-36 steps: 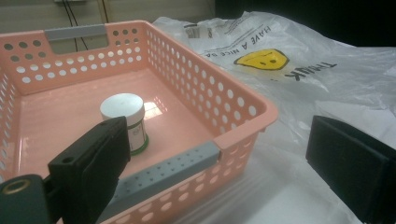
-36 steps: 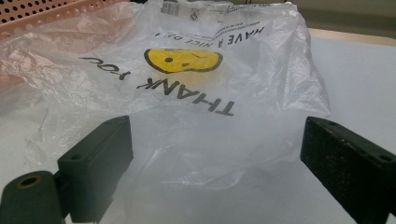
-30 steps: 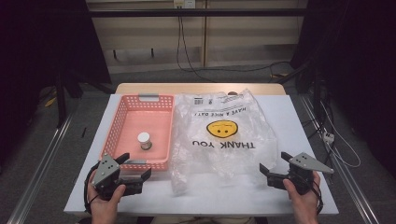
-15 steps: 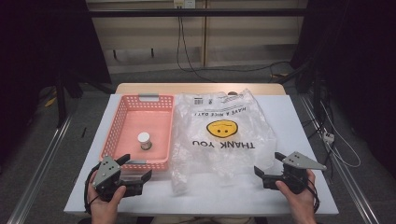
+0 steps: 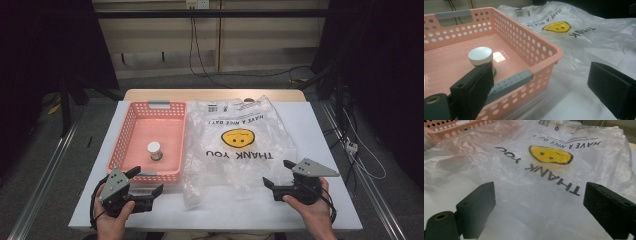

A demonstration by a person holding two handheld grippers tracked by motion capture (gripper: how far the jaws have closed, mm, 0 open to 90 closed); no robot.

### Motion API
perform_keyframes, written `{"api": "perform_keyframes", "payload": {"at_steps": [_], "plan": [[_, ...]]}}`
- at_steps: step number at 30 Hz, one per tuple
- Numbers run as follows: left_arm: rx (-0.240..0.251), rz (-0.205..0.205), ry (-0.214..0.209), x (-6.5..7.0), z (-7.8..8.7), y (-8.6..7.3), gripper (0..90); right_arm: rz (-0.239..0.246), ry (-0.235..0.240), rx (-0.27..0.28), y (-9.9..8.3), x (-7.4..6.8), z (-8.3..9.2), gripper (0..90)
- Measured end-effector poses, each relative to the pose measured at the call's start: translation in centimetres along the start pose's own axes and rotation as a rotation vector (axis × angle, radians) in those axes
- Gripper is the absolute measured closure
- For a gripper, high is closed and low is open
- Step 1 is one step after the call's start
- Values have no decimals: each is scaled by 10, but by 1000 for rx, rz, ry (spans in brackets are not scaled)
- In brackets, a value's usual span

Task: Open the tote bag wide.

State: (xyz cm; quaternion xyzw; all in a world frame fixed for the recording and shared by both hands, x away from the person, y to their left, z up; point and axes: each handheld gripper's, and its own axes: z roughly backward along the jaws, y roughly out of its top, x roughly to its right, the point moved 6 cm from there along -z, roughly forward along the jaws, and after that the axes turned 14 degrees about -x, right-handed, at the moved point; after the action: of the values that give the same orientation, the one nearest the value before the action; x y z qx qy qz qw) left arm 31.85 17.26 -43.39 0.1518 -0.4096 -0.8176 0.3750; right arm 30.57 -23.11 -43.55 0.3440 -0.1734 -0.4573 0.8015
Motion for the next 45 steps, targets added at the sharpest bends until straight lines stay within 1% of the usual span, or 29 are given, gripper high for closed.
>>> {"api": "perform_keyframes", "payload": {"at_steps": [2,4,6,10,12,13,14,15,18,20,21,22,23,25,26,28,29,30,32,33,35,36,38,40,41,43,44,45], "plan": [[-2,1,2,-1,0,0,64,2,21,-13,4,-5,-5,126],[-4,0,2,-1,-1,0,64,7,20,-34,7,-10,-11,152],[-5,1,0,-1,0,-1,64,26,33,-47,10,-16,-18,161],[-4,-2,1,-1,0,-1,64,69,74,-75,17,-32,-30,145],[1,-8,4,0,0,0,64,90,92,-100,20,-38,-36,135],[1,-8,4,0,0,0,64,97,96,-116,20,-40,-39,130],[3,-8,4,0,1,0,64,110,117,-143,21,-43,-44,130],[2,-6,4,-1,1,0,64,120,122,-156,21,-46,-47,130],[2,1,7,-2,0,0,63,142,147,-176,25,-52,-53,142],[-4,-3,9,-2,-1,-1,64,157,157,-183,29,-55,-57,160],[-6,-3,9,-2,-1,-1,64,157,157,-183,29,-55,-57,160],[-6,-3,8,-2,-1,-1,64,167,178,-199,31,-58,-64,179],[-7,-4,6,-2,-1,-1,63,174,182,-207,32,-59,-67,193],[-8,-5,6,-2,-2,-1,64,193,166,-209,33,-61,-74,208],[-9,-5,6,-2,-2,-1,64,195,165,-215,32,-62,-77,209],[-8,-5,4,-2,-2,-1,64,219,149,-231,30,-64,-81,202],[-10,-6,-1,-2,-2,-2,64,220,147,-237,28,-64,-84,197],[-10,-8,-3,-2,-1,-2,64,224,140,-249,25,-65,-86,191],[-9,-7,-1,-2,-1,-2,64,253,118,-280,20,-65,-92,171],[-7,-7,-1,-2,-1,-2,64,260,110,-296,18,-65,-95,169],[-7,-7,0,-2,0,-2,64,267,96,-321,15,-64,-99,172],[-7,-9,-1,-2,0,-2,64,267,87,-325,14,-63,-101,190],[-8,-11,0,-2,0,-2,64,277,71,-331,13,-61,-102,286],[-9,-11,-1,-2,-1,-2,64,271,58,-350,10,-57,-103,335],[-9,-11,-1,-2,-1,-2,64,263,51,-357,10,-56,-104,344],[-10,-7,-6,-2,-1,-2,64,218,79,-366,8,-52,-104,349],[-10,-10,-9,-1,0,-2,64,202,92,-368,8,-52,-105,381],[-10,-9,-9,-2,0,-2,64,184,125,-378,7,-51,-105,437]]}}
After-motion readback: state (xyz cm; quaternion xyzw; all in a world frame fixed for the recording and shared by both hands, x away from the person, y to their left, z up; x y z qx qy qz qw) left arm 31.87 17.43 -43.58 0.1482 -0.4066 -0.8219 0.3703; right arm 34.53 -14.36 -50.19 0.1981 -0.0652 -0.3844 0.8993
